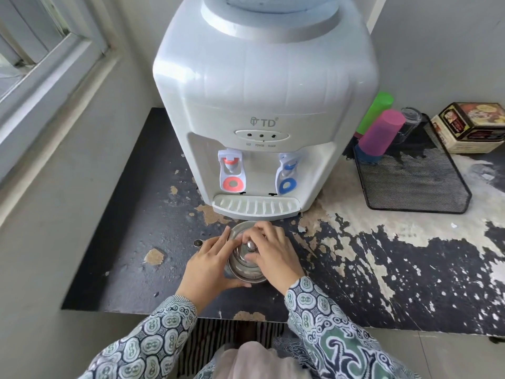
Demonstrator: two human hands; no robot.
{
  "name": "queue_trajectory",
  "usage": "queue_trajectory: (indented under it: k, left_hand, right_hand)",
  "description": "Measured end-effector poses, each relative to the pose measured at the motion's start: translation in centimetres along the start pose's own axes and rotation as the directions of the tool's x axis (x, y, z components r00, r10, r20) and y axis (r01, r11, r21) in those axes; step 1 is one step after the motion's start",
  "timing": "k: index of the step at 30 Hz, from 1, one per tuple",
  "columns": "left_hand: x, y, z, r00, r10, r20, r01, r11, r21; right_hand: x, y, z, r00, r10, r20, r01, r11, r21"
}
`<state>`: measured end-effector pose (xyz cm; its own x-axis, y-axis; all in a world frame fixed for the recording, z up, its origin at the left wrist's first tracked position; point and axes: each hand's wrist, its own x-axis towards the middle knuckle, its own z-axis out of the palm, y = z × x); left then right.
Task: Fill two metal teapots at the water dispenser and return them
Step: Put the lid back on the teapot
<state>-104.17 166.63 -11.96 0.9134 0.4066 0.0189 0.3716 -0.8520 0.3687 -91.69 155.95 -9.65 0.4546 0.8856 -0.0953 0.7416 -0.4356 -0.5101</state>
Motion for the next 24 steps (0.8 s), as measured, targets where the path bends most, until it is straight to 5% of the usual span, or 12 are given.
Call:
queue_trajectory:
  k: [5,8,12,18,21,24]
  left_hand:
    - [0.3,0.0,-0.8,1.000,0.006,0.022,-0.007,1.000,0.021]
    - [1.0,0.8,-2.9,0.975,-0.078,0.209,0.108,0.984,-0.140]
    - [2.7,0.4,-4.6,0.939,-0.085,0.334,0.195,0.930,-0.311]
    - [3.7,-0.3,-4.5,0.891,-0.196,0.410,0.322,0.909,-0.264]
    - [3.3,1.3,-4.2,0.937,-0.278,0.212,0.290,0.957,-0.028]
    - [2.8,2.7,-4.1,0.966,-0.254,0.045,0.256,0.965,-0.060]
  right_hand:
    - [1.1,0.0,-1.7,0.993,0.032,0.111,-0.042,0.995,0.089]
    - [1.6,0.1,-3.1,0.980,0.064,0.191,-0.110,0.963,0.246]
    - [0.8,1.0,-4.1,0.980,0.085,0.180,-0.161,0.867,0.471]
    - [-1.7,3.2,-2.5,0.995,0.055,0.087,-0.092,0.851,0.517]
    - [-1.5,3.3,-2.1,0.993,0.122,0.002,-0.105,0.844,0.525]
    - [-1.4,2.8,-2.6,0.995,0.099,-0.031,-0.072,0.878,0.473]
